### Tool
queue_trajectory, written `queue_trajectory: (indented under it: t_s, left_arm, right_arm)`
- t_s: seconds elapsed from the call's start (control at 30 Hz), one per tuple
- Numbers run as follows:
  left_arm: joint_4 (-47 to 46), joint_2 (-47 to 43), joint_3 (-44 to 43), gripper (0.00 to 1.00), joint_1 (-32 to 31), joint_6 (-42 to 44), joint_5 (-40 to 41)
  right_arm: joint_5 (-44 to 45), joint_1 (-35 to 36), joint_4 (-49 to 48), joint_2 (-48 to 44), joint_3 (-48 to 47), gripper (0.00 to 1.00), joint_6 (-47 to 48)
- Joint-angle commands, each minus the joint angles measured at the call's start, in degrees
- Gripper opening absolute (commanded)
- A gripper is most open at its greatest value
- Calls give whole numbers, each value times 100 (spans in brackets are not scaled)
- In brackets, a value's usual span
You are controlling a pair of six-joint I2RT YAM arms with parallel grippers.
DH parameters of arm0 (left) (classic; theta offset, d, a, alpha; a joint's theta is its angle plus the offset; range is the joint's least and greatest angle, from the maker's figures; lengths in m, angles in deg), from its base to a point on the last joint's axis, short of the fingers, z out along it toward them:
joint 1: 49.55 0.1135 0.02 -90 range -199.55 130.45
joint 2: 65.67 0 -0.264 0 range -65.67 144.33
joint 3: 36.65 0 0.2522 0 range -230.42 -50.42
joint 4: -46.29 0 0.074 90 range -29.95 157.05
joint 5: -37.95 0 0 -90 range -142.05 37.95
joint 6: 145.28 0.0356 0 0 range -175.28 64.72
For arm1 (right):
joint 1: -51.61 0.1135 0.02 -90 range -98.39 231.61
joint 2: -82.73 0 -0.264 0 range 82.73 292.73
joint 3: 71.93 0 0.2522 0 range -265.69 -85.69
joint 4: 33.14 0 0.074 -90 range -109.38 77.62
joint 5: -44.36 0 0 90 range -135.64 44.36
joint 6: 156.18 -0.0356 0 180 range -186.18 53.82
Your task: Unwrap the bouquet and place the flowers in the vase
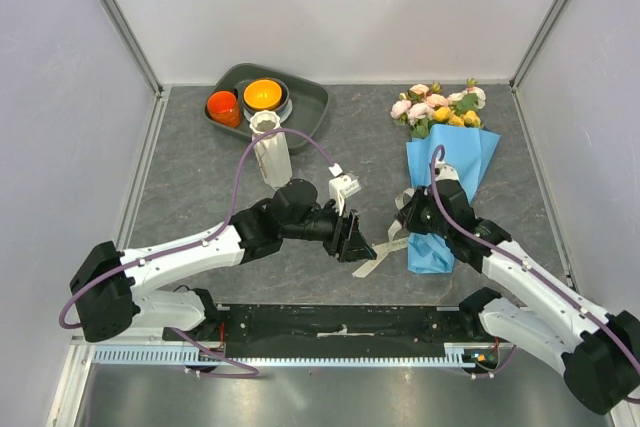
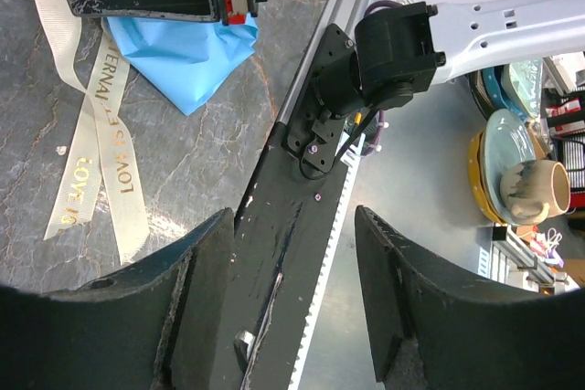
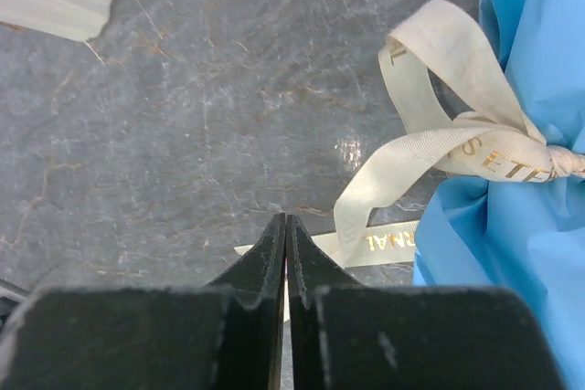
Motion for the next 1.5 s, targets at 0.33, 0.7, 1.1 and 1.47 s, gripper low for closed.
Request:
queue_trajectory:
  t_s: [0.33,0.7,1.1,1.47]
  left_arm:
    - [-55,17,-92,62,-36,103,161]
    - [-90,60,128,62,-27,-2,100]
    - [-73,667,-21,62,-36,226,152]
    - [410,2248,-1083,54,-54,1060,495]
  right_arm:
    - [316,733,103,753,175,63,-256]
    - [1318,1401,-135,1791,79,45,-423]
    - [1810,1401,787,203,-589,0,-98]
    - [2276,1401,2194,-1371,-994,0,-247]
